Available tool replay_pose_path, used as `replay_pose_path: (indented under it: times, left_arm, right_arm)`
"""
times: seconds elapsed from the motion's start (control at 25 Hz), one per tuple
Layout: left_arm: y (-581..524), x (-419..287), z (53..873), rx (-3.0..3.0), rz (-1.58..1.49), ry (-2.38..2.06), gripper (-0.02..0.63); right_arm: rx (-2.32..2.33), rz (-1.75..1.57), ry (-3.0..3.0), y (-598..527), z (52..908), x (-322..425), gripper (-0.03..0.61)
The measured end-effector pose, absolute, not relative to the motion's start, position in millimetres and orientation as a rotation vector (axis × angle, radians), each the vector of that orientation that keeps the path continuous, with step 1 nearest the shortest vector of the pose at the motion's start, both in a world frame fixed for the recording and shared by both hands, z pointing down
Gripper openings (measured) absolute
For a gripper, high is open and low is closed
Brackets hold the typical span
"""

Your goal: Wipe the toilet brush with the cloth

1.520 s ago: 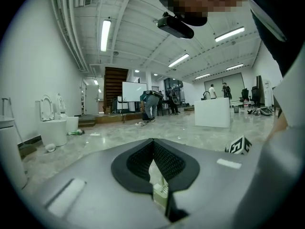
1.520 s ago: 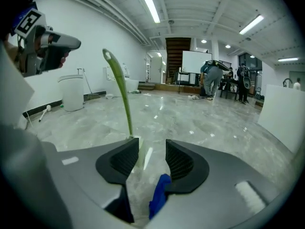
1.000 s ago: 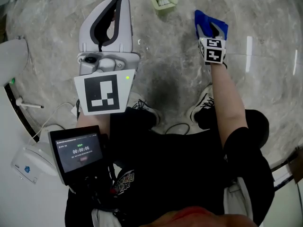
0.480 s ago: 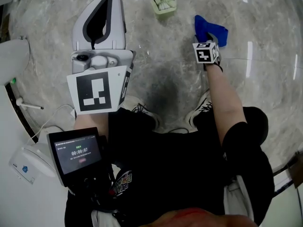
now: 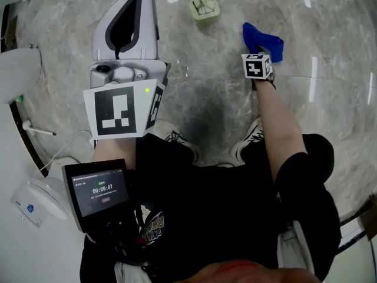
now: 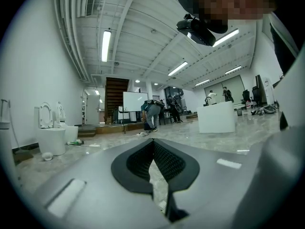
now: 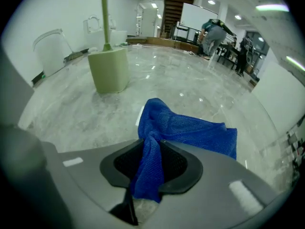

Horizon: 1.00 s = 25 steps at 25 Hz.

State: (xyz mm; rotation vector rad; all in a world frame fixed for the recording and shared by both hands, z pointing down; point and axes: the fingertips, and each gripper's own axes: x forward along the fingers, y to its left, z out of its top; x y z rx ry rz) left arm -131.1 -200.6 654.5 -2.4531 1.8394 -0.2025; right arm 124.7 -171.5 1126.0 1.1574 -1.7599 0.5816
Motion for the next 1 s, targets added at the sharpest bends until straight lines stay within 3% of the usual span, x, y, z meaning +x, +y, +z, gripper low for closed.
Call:
replay_pose_path:
  times: [0.56,1.0]
  left_arm:
    - [-200.9,-132.6,652.4,-2.441,-0.216,1.811,0.002]
    - [-196.2,-132.7,653.6,-2.423,-0.244,1.768,0.002]
  right_arm:
    - [1.529,0.795,-2.049,-269.6,1008.4,74.2,0.073]
    - [1.34,1.056,-2.288,-279.0,980.4,6.7,0.073]
